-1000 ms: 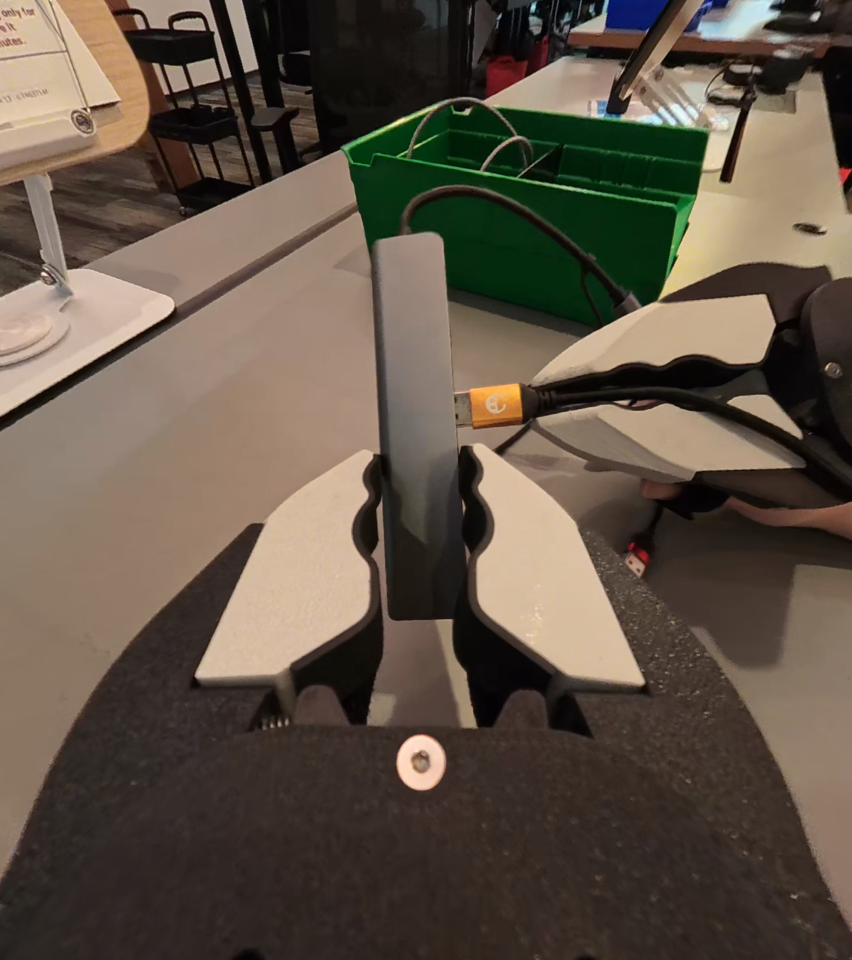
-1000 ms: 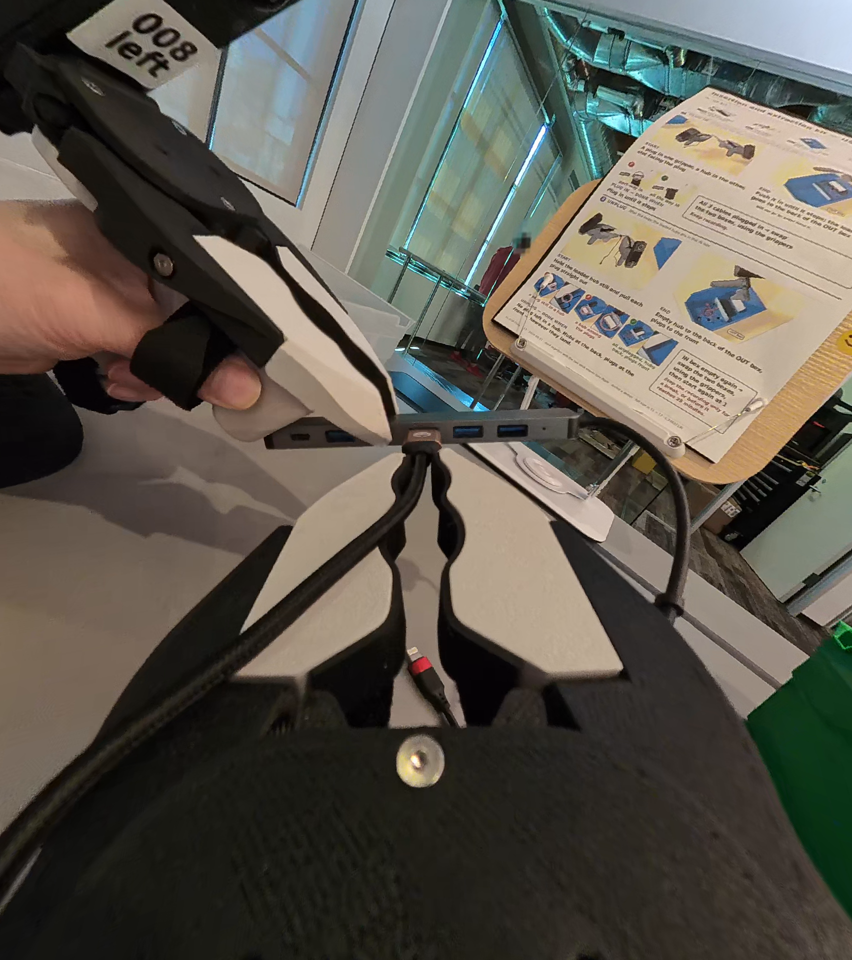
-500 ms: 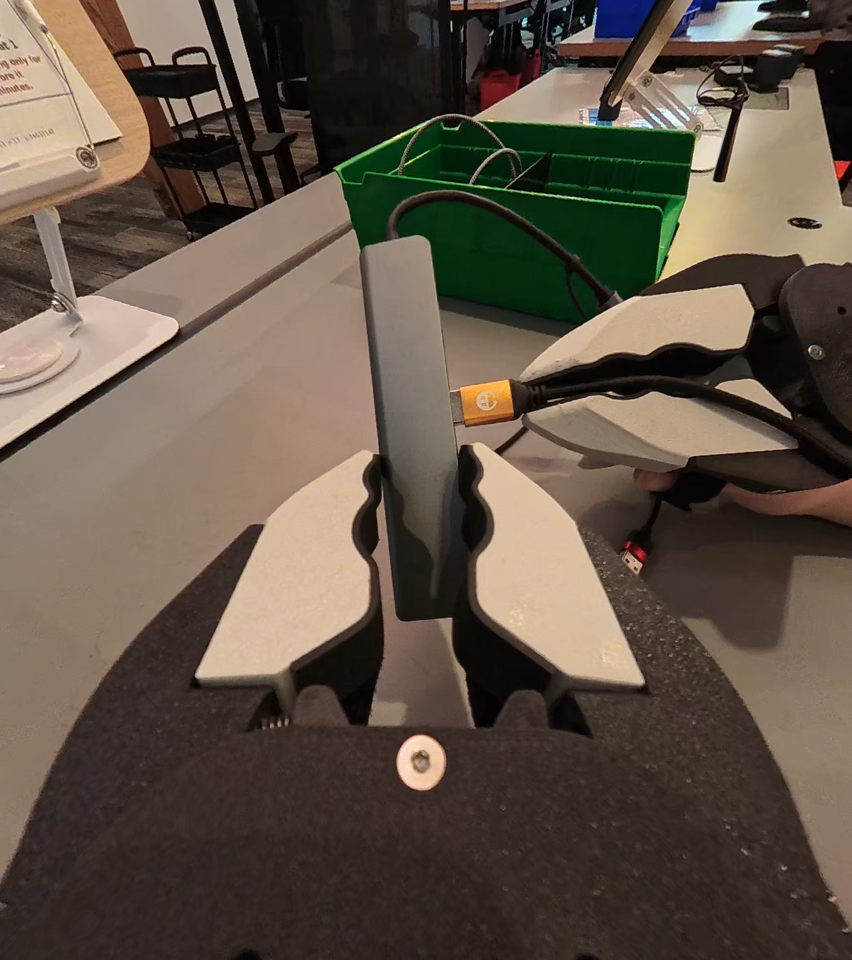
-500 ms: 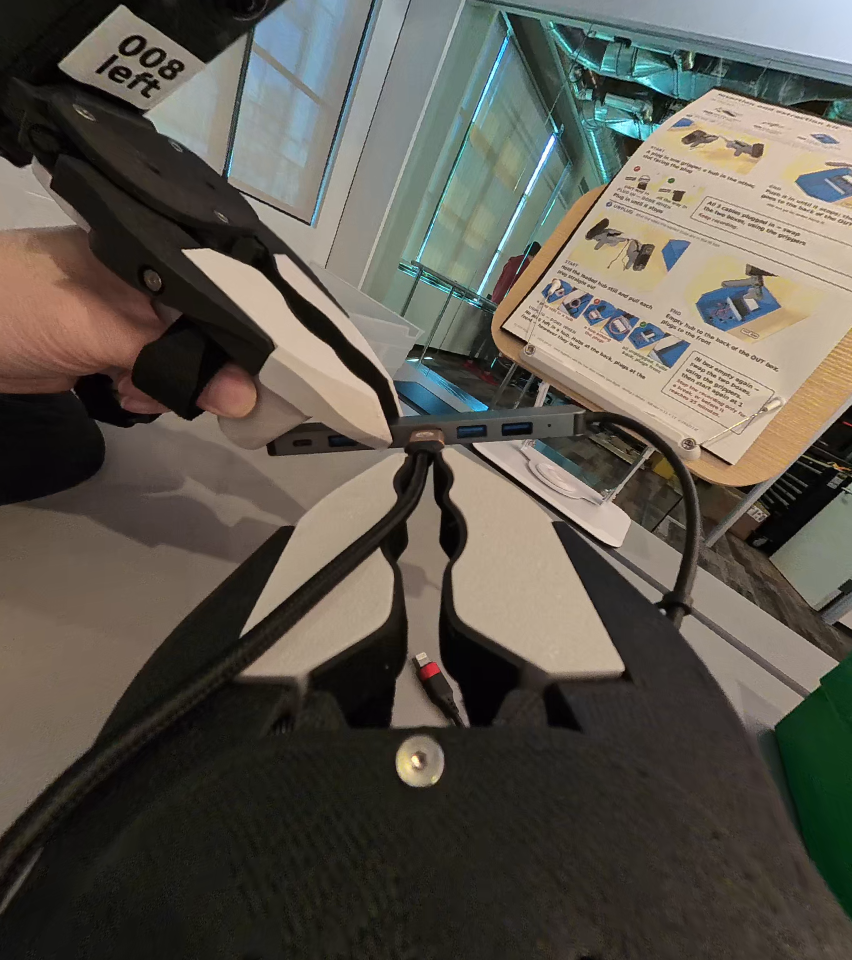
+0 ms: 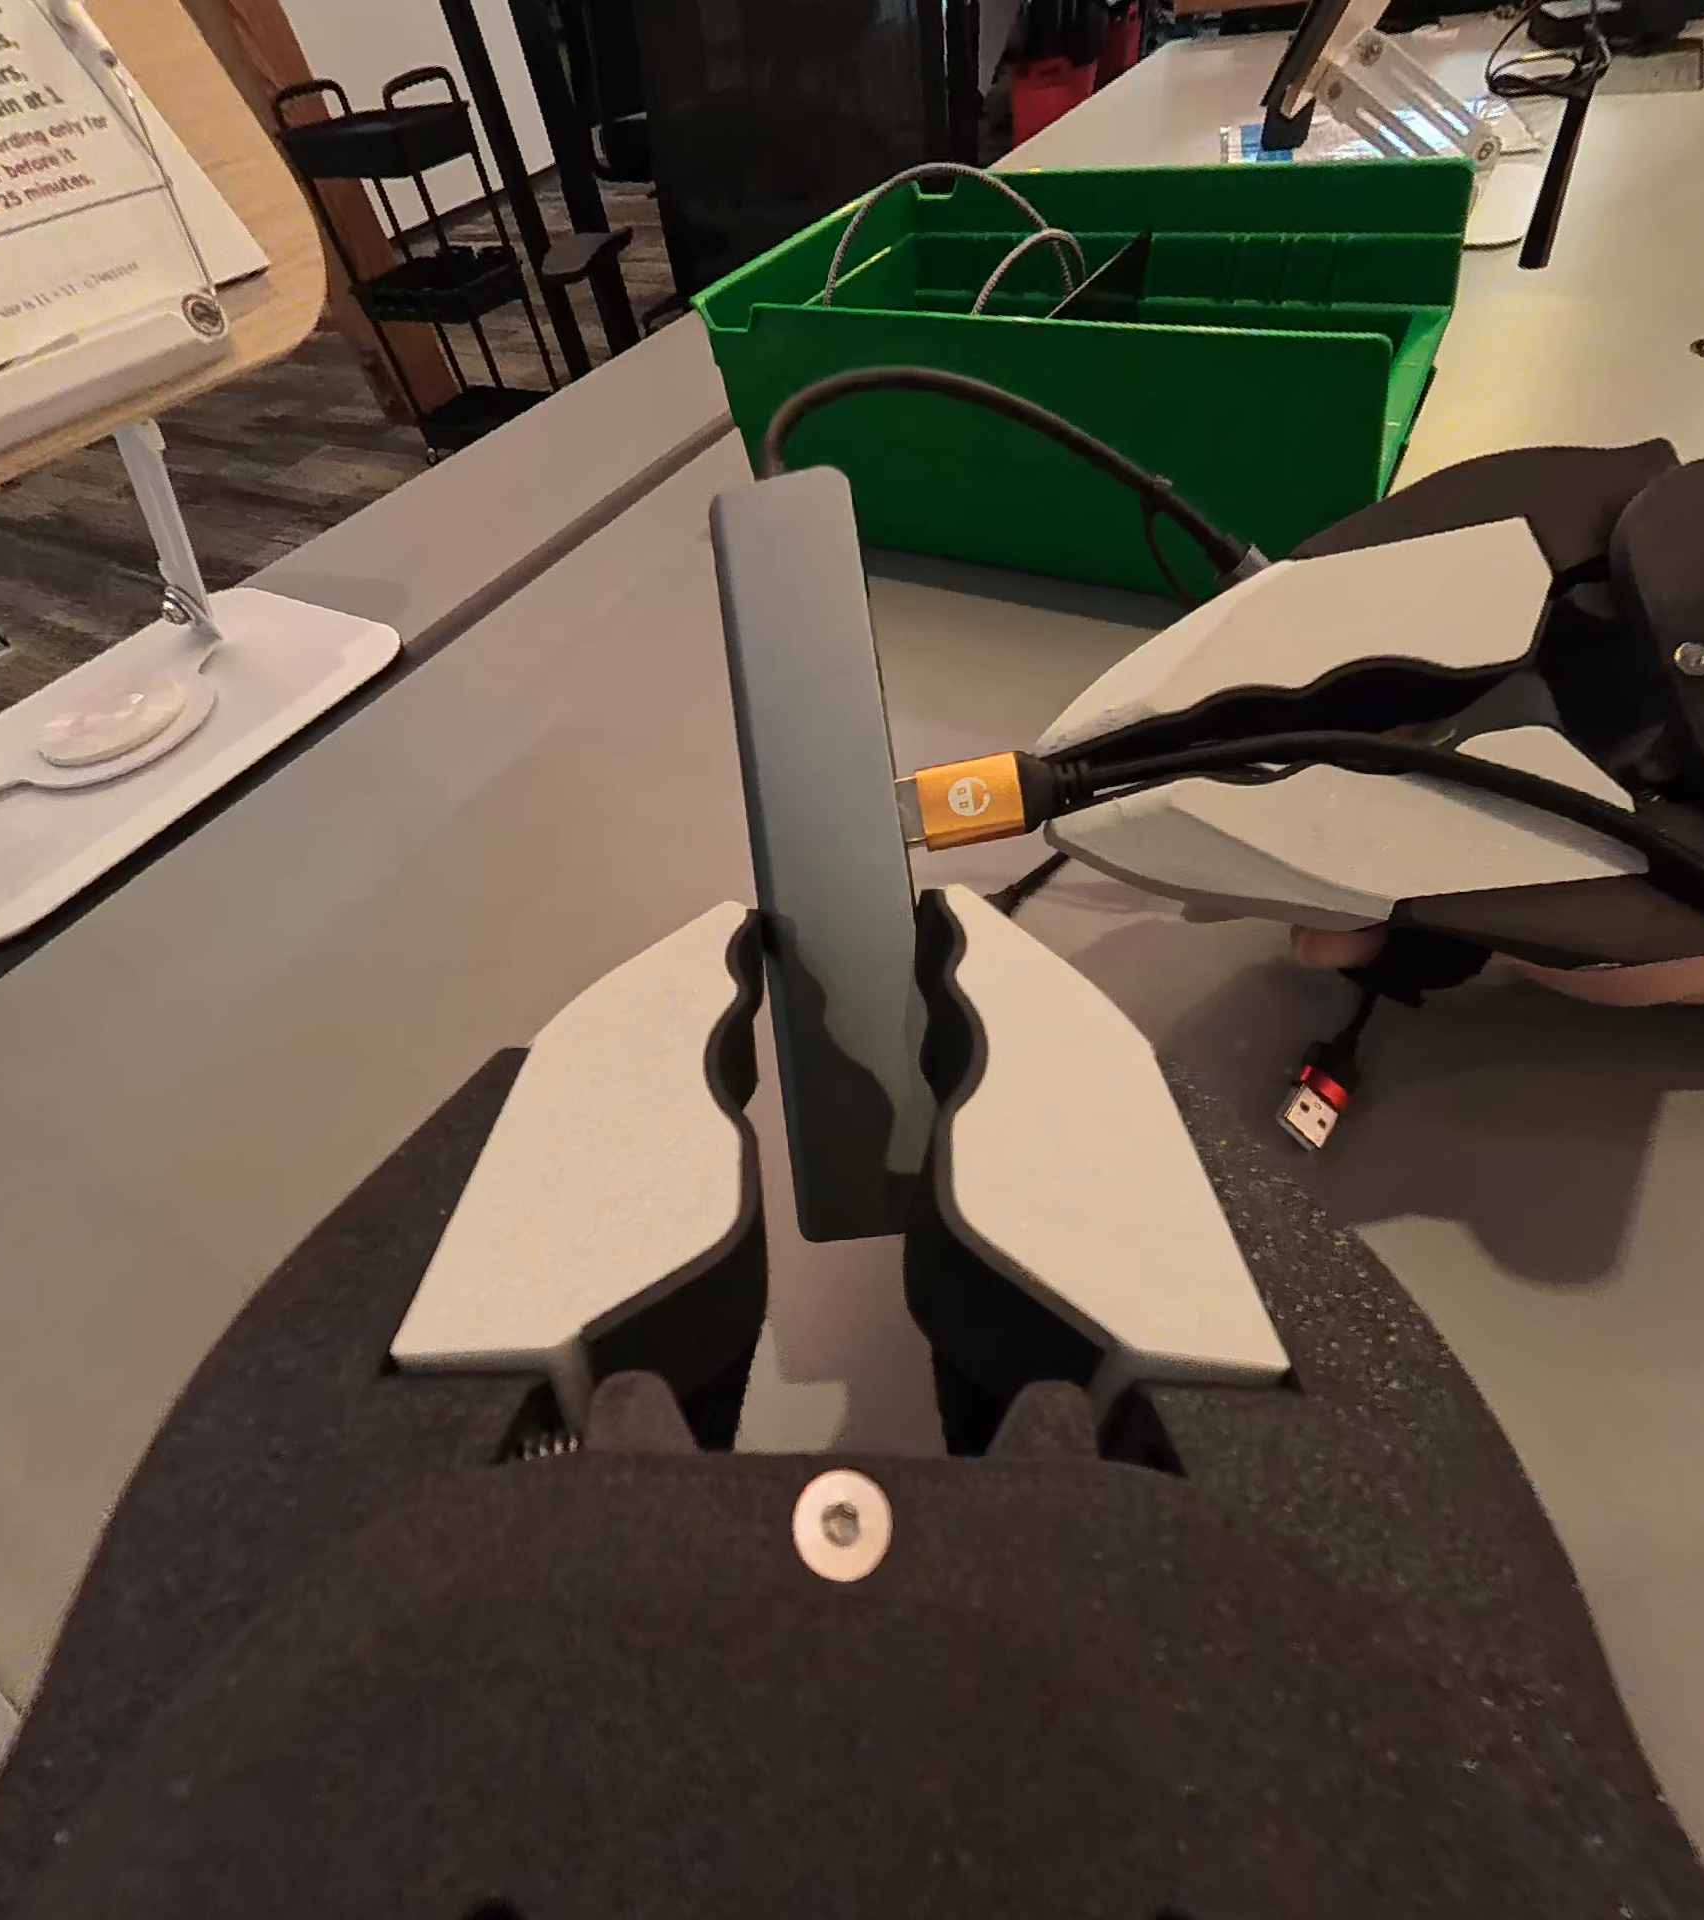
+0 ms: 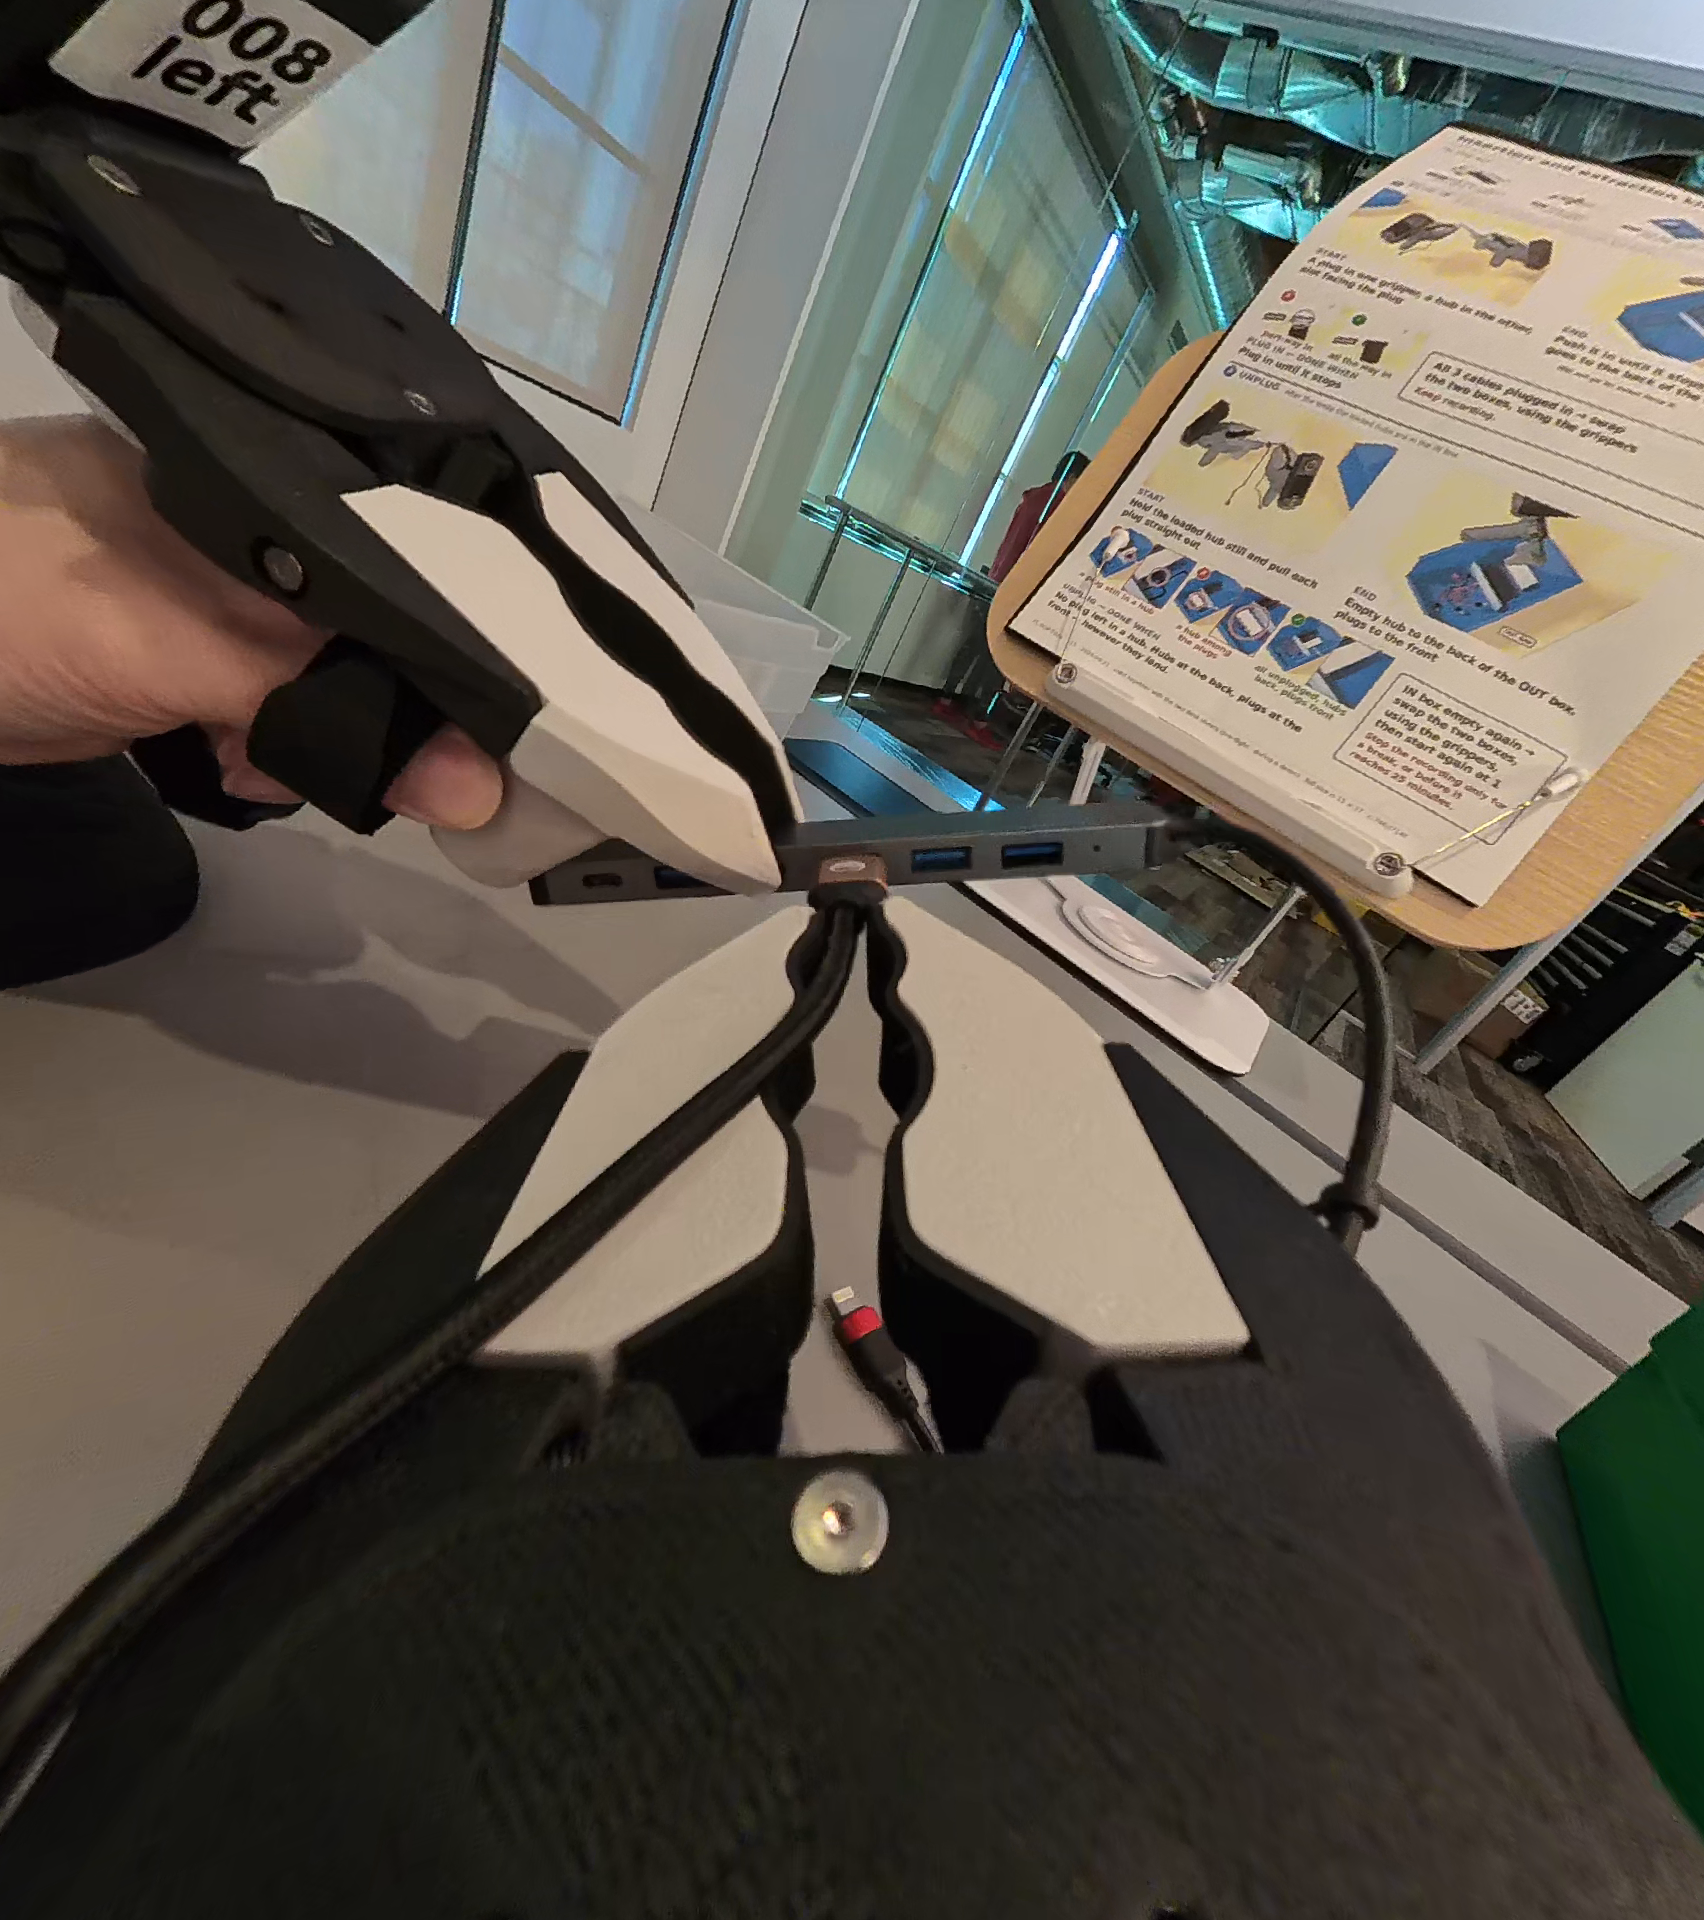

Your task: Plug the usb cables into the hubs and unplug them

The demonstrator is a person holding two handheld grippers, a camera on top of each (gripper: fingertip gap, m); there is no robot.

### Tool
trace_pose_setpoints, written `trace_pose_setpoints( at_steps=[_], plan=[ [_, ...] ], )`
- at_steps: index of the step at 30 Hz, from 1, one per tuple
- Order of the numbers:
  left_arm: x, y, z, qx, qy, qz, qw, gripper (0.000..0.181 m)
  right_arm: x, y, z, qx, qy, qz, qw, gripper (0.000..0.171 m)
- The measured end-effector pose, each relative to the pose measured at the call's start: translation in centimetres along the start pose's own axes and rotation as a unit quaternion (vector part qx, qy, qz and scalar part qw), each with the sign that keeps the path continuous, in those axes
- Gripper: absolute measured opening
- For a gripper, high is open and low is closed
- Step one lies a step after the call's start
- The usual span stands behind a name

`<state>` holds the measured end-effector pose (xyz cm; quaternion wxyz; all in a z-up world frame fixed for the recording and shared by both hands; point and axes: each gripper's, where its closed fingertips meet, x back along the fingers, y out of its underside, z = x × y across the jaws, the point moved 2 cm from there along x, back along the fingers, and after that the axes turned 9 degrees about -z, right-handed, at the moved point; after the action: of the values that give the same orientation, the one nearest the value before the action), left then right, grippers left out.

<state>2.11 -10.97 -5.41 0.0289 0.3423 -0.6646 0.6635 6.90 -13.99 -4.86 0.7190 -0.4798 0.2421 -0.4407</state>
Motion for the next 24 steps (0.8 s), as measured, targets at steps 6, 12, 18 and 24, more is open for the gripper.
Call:
trace_pose_setpoints(
  at_steps=[6, 12, 18, 24],
  plan=[
    [-0.1, 0.1, 0.0, -0.011, -0.010, -0.010, 1.000, 0.028, -0.1, 0.1, 0.0, 0.000, 0.001, -0.004, 1.000, 0.008],
    [-0.4, -0.1, -0.7, 0.049, -0.008, 0.006, 0.999, 0.028, -0.6, 0.7, 0.4, -0.017, 0.003, -0.024, 1.000, 0.010],
    [-0.4, 2.0, -4.5, 0.174, -0.029, -0.014, 0.984, 0.027, -1.0, 2.1, -0.2, -0.016, -0.023, -0.084, 0.996, 0.019],
    [-1.8, 5.0, -5.5, 0.154, -0.085, -0.111, 0.978, 0.027, -0.6, 3.7, 2.1, 0.016, 0.011, -0.151, 0.988, 0.020]
  ],
)
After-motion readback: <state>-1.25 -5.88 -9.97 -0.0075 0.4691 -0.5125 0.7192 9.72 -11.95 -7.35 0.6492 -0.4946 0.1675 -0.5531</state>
